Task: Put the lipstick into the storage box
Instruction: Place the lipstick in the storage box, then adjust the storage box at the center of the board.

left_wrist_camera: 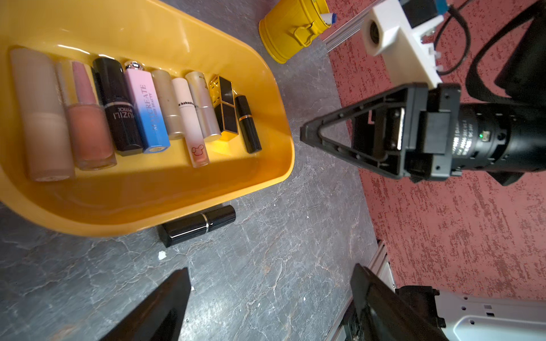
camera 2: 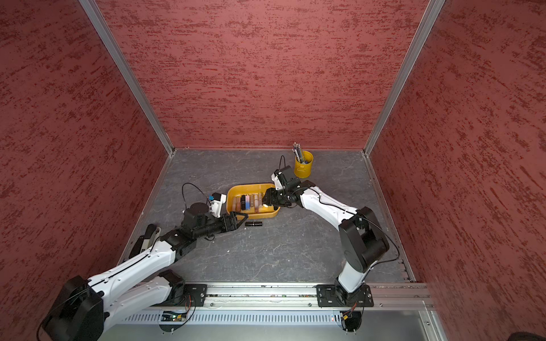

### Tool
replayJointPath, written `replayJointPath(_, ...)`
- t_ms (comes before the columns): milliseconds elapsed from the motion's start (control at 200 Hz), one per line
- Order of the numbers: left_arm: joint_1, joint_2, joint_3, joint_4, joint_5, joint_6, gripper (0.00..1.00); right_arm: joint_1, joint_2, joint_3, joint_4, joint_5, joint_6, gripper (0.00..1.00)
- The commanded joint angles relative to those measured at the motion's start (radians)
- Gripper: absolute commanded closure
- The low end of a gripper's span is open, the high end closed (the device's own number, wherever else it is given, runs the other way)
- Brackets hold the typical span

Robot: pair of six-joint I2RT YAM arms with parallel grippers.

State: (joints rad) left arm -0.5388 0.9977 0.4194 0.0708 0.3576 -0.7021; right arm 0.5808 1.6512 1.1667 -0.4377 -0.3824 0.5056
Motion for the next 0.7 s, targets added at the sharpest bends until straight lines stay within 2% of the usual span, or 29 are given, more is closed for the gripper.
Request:
replayJointPath(0, -0.011, 0.007, -0.022, 0.032, -0.014, -0.002, 0.10, 0.043, -0.034, -0.083, 0.058, -0.096, -0.035, 0.43)
replayJointPath(110, -0.018, 0.014, -0.027, 0.022, -0.026, -0.011, 0.10, 0.108, -0.024, -0.112, 0.027, -0.108, -0.111, 0.39)
replayJointPath(235, -0.019, -0.010, -0.022, -0.038, -0.083, -0.029, 0.10, 0.175, 0.022, -0.090, -0.050, -0.030, -0.216, 0.34)
replayJointPath(371, -0.011, -0.075, -0.027, -0.105, -0.145, -0.040, 0.10, 0.180, 0.078, -0.055, -0.090, 0.043, -0.257, 0.32)
replayJointPath(446, -0.003, -0.102, -0.032, -0.125, -0.150, -0.039, 0.10, 0.181, 0.101, -0.039, -0.091, 0.076, -0.275, 0.29)
replayJointPath(691, 0.015, -0.131, -0.039, -0.156, -0.144, -0.034, 0.09, 0.181, 0.210, 0.043, -0.099, 0.143, -0.333, 0.27)
